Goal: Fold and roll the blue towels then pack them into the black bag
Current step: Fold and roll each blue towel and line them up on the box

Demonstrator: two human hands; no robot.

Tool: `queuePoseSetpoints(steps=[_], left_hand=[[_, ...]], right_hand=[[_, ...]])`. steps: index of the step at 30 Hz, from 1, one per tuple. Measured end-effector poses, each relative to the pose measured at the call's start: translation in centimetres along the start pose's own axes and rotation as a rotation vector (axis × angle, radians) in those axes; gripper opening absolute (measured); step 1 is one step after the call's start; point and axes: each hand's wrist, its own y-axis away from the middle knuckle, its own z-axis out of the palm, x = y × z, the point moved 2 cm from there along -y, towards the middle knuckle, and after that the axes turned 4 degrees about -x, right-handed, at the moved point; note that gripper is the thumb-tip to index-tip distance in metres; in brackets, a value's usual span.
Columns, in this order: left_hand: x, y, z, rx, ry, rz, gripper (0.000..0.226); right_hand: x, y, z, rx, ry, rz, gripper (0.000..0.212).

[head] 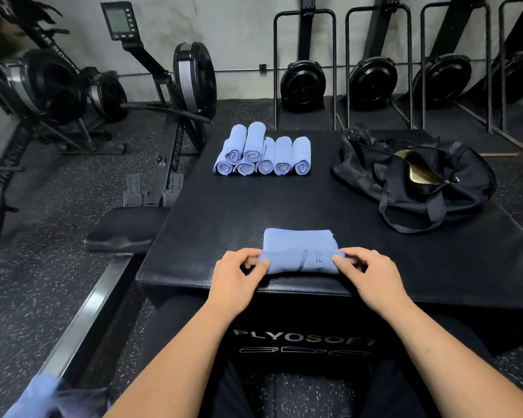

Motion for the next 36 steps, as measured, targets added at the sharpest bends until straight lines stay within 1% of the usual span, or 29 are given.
queuePoseSetpoints(steps=[3,6,8,9,13,14,16,19,21,24,27,29,31,34,36], left_hand=[[0.8,0.0,-0.1,-0.002,-0.027,-0.006,0.006],[1.1,-0.3,0.0,0.039,-0.034,0.015,0.008],[1.2,-0.5,0.0,0.073,-0.043,0.088,0.022],[1.2,-0.7,0.0,0.090,-0.081,0.141,0.025],[1.7,-1.0,0.6,0.137,-0.302,0.368,0.018],[1.6,-0.9,0.8,0.156,-0.345,0.404,0.017],[1.3,-0.6,1.0,0.164,-0.427,0.436,0.017],[0.7,-0.1,1.2,0.061,-0.516,0.391,0.037],[0.6,-0.5,1.1,0.011,-0.501,0.333,0.041],[0.7,-1.6,0.7,-0.040,-0.400,0.219,0.039],[0.4,-2.4,-0.1,-0.101,-0.246,0.077,0.033],[0.1,-2.8,-0.6,-0.145,-0.163,0.072,0.023],[0.0,-3.0,-0.9,-0.189,-0.084,0.059,0.016],[0.3,-3.7,-1.0,-0.165,-0.094,0.001,0.016],[0.7,-4.2,-0.8,-0.134,-0.158,-0.040,0.019]], right_hand=[[0.0,-0.1,0.2,0.005,-0.023,0.000,0.007],[-0.1,-0.1,0.4,0.083,-0.051,-0.008,0.014],[-0.2,-0.2,0.5,0.165,-0.013,-0.063,0.021],[-0.3,-0.2,0.7,0.191,0.032,-0.097,0.021],[-1.2,-0.2,1.7,0.236,0.234,-0.262,0.014],[-1.1,-0.2,2.0,0.243,0.286,-0.296,0.014],[-0.5,0.1,2.2,0.224,0.350,-0.310,0.021],[0.1,0.3,2.2,0.133,0.417,-0.283,0.029],[0.1,-0.1,2.1,0.081,0.475,-0.297,0.039],[-0.2,-1.1,1.6,0.013,0.436,-0.248,0.041],[-0.6,-1.6,1.0,-0.051,0.305,-0.157,0.039],[-0.9,-1.7,0.5,-0.067,0.197,-0.066,0.035],[-1.1,-1.9,0.1,-0.088,0.160,-0.021,0.030],[-1.6,-2.7,0.2,-0.111,0.173,-0.034,0.019],[-1.6,-3.5,0.7,-0.118,0.234,-0.062,0.019]])
